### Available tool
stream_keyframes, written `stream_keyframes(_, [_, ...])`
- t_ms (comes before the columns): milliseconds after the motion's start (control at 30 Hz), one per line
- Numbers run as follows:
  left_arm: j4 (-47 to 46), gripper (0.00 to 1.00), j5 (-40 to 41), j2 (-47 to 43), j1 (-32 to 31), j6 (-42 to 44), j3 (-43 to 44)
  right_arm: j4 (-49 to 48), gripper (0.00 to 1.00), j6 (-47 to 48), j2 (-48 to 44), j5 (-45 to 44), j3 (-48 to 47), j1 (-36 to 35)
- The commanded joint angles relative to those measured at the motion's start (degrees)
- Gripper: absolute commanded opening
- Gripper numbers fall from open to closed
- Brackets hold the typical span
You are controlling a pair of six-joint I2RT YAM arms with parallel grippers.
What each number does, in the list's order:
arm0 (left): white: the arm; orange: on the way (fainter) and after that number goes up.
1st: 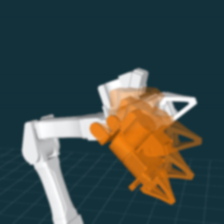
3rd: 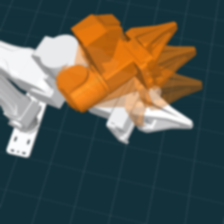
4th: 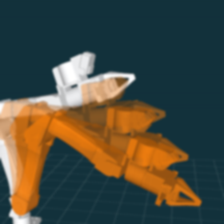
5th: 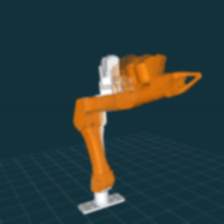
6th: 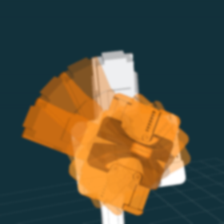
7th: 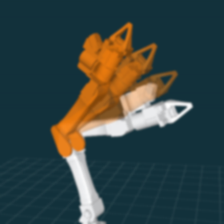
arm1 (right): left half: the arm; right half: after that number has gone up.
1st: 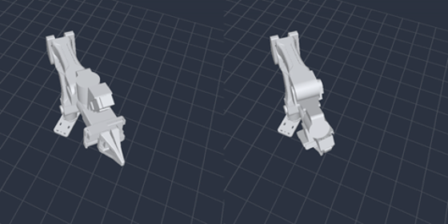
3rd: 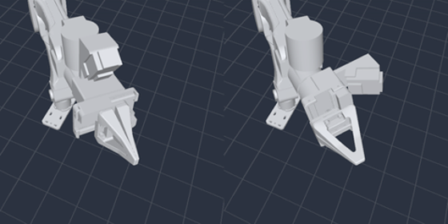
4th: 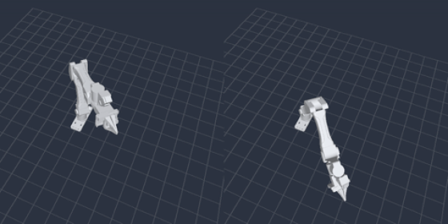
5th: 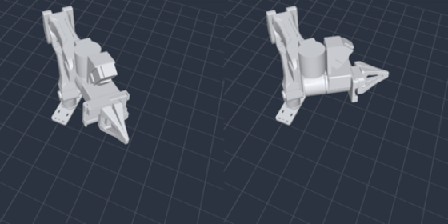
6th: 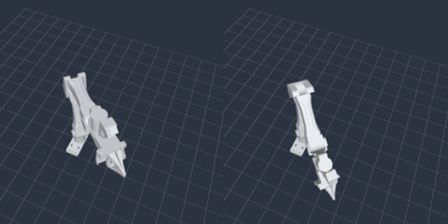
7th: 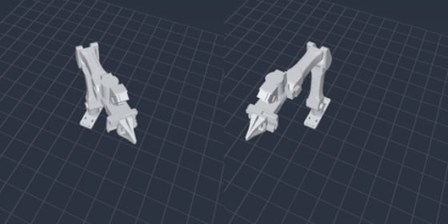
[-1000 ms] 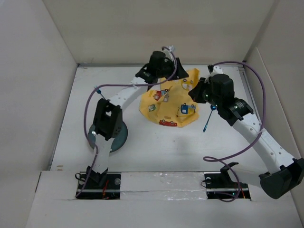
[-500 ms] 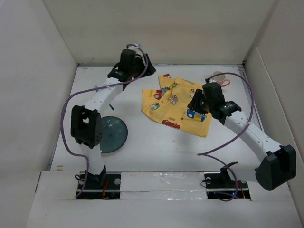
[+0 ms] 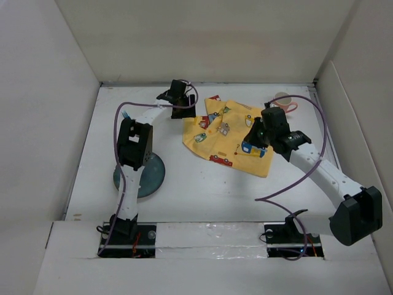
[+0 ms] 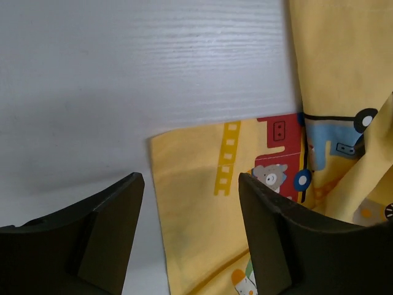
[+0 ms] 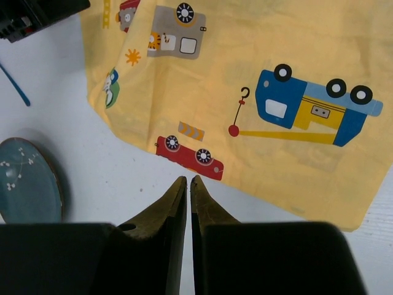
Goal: Set the dinner table for one person
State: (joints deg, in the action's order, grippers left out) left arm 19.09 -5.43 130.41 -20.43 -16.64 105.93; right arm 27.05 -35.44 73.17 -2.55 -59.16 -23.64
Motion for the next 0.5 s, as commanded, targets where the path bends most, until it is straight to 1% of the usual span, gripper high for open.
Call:
stream_keyframes(0, [1.4, 0.6, 1.3, -0.9, 0.5, 1.7, 2.2, -0.2, 0.13, -0.2, -2.8, 0.3, 0.0, 0.3])
stream_keyframes(200, [2.9, 0.58, 4.9, 3.1, -0.7, 2.6, 3.7, 0.0, 0.13, -0.2, -3.3, 0.2, -0.3, 0.3])
stream_keyframes(233, [3.1, 0.57, 7.1, 4.1, -1.3, 2.6, 3.8, 0.1, 0.13, -0.2, -3.4, 0.1, -0.4, 0.3])
stream_keyframes(333, [2.6, 0.56, 9.6, 4.9, -1.8, 3.2, 3.3, 0.3, 0.13, 0.0, -3.9, -0.1, -0.6, 0.3])
stream_keyframes(400, [1.9, 0.55, 10.3, 5.4, -2.3, 3.3, 3.7, 0.4, 0.13, 0.0, -4.1, 0.3, -0.6, 0.3])
stream_keyframes(467, [1.2, 0.53, 10.6, 6.2, -2.3, 3.5, 3.9, 0.5, 0.13, 0.0, -4.6, 0.4, -0.3, 0.3])
